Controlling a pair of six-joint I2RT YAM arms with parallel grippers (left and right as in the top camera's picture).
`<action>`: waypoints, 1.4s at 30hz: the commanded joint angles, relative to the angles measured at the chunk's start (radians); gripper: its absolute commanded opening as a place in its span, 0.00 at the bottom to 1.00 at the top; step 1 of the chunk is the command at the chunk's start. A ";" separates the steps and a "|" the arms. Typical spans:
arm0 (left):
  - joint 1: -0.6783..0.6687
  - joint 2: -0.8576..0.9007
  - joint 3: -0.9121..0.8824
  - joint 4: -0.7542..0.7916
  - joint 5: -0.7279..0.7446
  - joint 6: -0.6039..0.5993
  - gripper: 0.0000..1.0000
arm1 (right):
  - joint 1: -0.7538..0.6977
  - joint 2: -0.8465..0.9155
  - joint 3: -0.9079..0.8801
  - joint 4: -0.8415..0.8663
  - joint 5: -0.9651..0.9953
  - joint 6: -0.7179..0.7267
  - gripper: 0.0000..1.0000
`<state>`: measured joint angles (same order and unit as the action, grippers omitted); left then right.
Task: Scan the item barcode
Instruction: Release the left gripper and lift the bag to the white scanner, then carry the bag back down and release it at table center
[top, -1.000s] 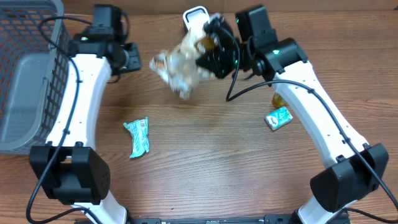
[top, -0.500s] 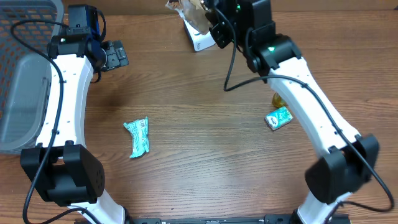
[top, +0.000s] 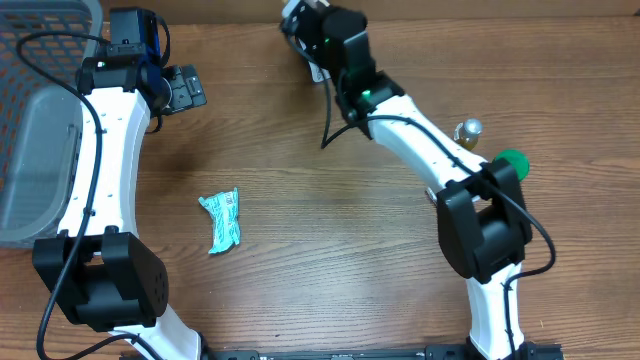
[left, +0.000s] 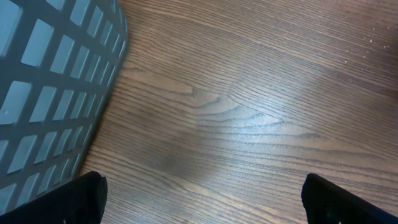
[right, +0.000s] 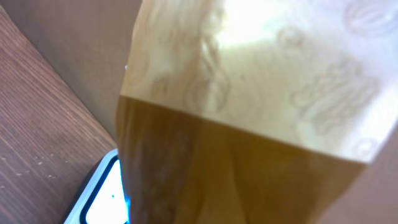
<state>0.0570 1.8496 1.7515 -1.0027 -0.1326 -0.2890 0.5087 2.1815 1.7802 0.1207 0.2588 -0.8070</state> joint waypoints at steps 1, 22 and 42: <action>0.001 -0.011 0.019 0.002 -0.012 -0.003 1.00 | 0.018 0.036 0.014 0.057 0.080 -0.126 0.04; 0.001 -0.011 0.019 0.002 -0.012 -0.003 1.00 | 0.018 0.104 0.014 0.140 0.100 -0.052 0.04; 0.001 -0.011 0.019 0.002 -0.012 -0.003 1.00 | -0.038 -0.301 0.014 -0.649 -0.270 0.656 0.04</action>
<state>0.0570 1.8496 1.7515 -1.0019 -0.1326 -0.2890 0.5037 1.9308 1.7832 -0.4282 0.1738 -0.3740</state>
